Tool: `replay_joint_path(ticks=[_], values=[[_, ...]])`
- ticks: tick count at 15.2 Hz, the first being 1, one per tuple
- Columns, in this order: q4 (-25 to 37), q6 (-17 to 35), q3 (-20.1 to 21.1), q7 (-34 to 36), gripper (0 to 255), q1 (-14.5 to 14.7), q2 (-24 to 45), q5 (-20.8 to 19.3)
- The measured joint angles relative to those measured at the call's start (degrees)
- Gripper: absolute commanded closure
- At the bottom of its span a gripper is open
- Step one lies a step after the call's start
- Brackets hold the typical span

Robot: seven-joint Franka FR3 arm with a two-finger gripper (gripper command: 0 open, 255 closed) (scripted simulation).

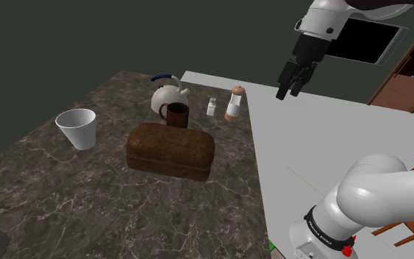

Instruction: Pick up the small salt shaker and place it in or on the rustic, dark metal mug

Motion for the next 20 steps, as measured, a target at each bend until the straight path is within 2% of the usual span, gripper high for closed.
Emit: replay_joint_path(ticks=[4,13,20], values=[[0.4,3.2,0.0,-0.4,0,-0.2,3.7,-0.4],[4.4,16.4,-1.0,-2.6,0,-1.2,20.8,-2.3],[13.3,23.0,-1.7,-3.7,0,-1.8,36.2,-3.4]])
